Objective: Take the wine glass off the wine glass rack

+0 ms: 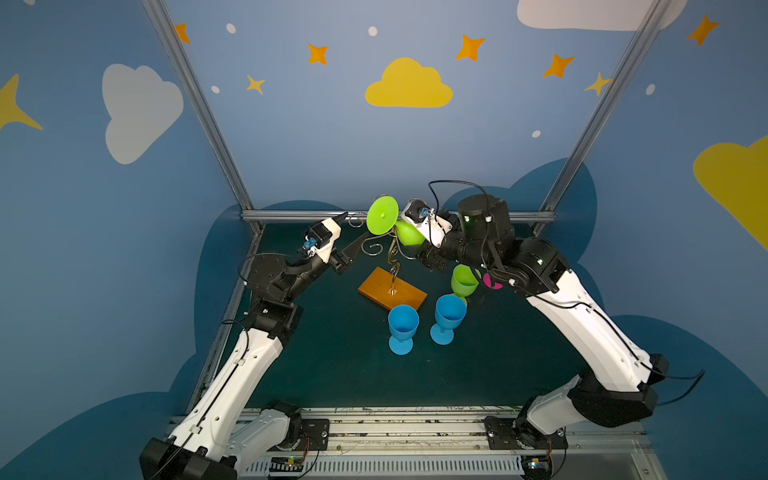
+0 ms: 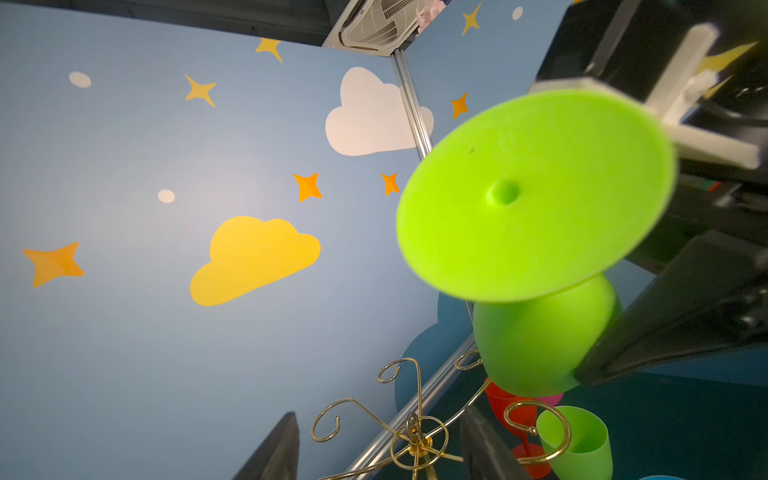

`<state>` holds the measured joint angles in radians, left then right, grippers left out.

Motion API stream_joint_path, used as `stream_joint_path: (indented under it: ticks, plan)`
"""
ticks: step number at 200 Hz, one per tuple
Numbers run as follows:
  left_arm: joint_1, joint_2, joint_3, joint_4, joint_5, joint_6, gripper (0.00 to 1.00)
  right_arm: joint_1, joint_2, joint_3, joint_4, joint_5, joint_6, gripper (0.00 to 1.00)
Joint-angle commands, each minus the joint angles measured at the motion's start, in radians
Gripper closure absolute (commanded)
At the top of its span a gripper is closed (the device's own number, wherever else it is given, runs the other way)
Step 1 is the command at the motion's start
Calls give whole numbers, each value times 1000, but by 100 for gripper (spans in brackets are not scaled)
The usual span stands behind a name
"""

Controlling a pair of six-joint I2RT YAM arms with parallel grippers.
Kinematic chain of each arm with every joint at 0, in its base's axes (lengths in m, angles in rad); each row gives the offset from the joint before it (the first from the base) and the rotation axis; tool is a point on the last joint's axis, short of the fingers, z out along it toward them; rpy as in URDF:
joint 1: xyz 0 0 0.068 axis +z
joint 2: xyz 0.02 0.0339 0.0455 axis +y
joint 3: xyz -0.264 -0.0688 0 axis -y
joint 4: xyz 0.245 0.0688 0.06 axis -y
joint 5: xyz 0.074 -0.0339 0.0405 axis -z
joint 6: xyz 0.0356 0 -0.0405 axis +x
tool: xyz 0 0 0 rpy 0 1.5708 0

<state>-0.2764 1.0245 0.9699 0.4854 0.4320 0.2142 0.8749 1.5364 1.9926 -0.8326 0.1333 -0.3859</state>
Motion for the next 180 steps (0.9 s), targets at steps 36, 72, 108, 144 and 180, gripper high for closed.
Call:
stream_joint_path:
  ticks: [36, 72, 108, 144, 180]
  plan:
    - [-22, -26, -13, 34, 59, 89, 41, 27, 35, 60, -151, 45, 148, 80]
    - [-34, -20, -11, 21, 65, 110, 43, 47, 72, 95, -188, 25, 173, 82]
    - [-47, -18, -10, 13, 48, 133, 48, 67, 116, 143, -238, 11, 177, 84]
    - [-55, -28, -10, 10, 26, 159, 50, 81, 142, 168, -270, 22, 174, 86]
    - [-57, -46, -2, 26, -6, 179, 50, 90, 145, 179, -282, 42, 167, 87]
